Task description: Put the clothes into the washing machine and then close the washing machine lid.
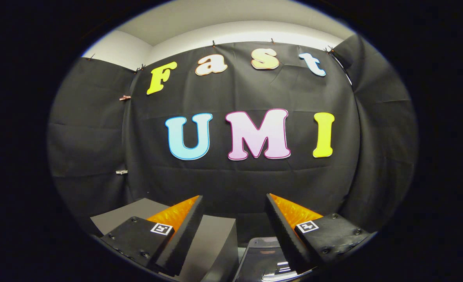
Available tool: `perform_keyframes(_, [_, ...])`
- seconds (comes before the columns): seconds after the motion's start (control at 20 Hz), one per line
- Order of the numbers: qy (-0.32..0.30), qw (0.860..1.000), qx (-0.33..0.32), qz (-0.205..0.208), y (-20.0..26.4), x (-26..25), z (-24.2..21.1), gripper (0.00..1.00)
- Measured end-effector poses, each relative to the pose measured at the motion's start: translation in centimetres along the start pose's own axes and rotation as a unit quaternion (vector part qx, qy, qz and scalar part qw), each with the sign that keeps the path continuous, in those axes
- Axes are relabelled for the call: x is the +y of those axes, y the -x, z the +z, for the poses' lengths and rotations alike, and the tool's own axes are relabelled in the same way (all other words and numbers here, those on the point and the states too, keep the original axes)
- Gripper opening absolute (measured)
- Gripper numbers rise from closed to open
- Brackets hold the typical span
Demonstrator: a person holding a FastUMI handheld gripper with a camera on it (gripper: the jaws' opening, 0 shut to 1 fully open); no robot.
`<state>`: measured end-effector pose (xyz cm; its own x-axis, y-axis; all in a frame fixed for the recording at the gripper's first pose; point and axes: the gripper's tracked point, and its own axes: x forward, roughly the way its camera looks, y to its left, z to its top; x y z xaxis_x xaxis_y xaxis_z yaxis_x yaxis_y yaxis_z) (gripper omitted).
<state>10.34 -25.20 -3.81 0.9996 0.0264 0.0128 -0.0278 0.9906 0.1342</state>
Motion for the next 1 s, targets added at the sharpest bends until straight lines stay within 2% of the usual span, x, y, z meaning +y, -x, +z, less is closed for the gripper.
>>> perform_keyframes(0.35, [-0.009, 1.0, 0.003, 0.005, 0.3, 1.1, 0.4, 0.99])
perform_keyframes(1.0, [0.004, 1.0, 0.014, -0.002, 0.8, 0.0, 0.6, 0.99])
